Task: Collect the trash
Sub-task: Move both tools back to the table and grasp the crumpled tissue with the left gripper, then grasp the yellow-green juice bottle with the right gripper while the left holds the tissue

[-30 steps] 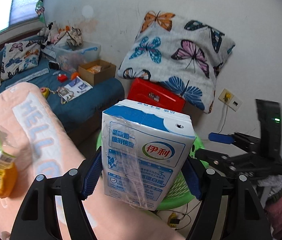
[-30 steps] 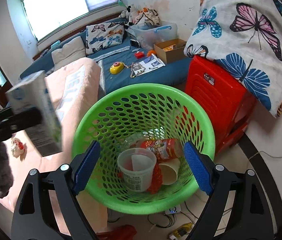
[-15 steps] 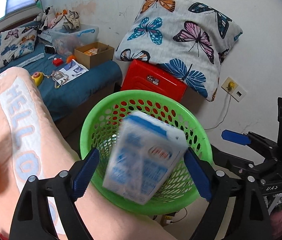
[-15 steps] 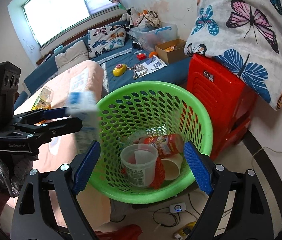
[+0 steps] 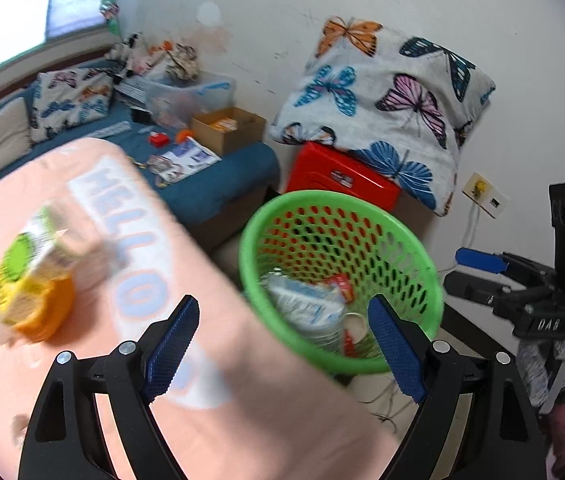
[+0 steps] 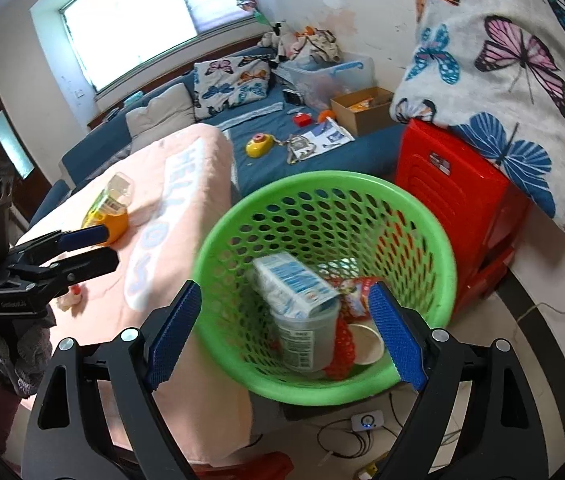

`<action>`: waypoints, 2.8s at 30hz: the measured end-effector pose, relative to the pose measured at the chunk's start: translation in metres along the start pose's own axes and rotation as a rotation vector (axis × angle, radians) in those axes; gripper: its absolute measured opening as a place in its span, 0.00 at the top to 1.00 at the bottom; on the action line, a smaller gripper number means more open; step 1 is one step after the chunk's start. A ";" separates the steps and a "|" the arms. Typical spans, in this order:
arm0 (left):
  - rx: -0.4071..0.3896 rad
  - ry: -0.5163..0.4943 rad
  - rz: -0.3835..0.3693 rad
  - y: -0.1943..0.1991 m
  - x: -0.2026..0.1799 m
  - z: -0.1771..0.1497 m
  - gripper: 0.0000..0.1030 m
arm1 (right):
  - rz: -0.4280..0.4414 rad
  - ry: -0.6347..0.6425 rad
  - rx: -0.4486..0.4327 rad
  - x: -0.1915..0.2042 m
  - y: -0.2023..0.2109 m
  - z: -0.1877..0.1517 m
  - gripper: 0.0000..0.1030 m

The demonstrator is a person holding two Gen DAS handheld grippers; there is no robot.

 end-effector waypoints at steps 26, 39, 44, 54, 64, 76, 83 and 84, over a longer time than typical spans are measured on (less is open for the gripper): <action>0.016 0.255 0.286 0.045 0.150 -0.111 0.18 | 0.104 0.197 0.023 0.114 -0.023 0.009 0.17; 0.065 0.303 0.277 0.019 0.167 -0.120 0.45 | 0.124 0.238 0.073 0.141 -0.046 0.011 0.17; 0.040 0.305 0.287 0.026 0.165 -0.122 0.51 | 0.130 0.262 0.087 0.153 -0.056 0.015 0.17; -0.005 0.342 0.282 0.055 0.176 -0.137 0.54 | 0.174 0.313 0.112 0.184 -0.075 0.031 0.17; -0.036 0.374 0.290 0.082 0.188 -0.150 0.54 | 0.173 0.400 0.116 0.224 -0.098 0.070 0.17; -0.052 0.416 0.284 0.096 0.201 -0.159 0.54 | 0.168 0.450 0.141 0.243 -0.124 0.100 0.17; -0.044 0.417 0.279 0.094 0.203 -0.162 0.54 | 0.194 0.423 0.187 0.245 -0.145 0.093 0.17; -0.043 0.416 0.279 0.093 0.203 -0.162 0.54 | 0.193 0.421 0.184 0.246 -0.146 0.093 0.17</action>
Point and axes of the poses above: each gripper's, at about its wrist camera, not at the fingertips, and y roughly against the way its jaws point, x to its left, z to its top, the point moved 3 cm from there along -y, roughly the way its jaws point, and after that the axes turned 14 degrees about x, right-handed, at the moved point
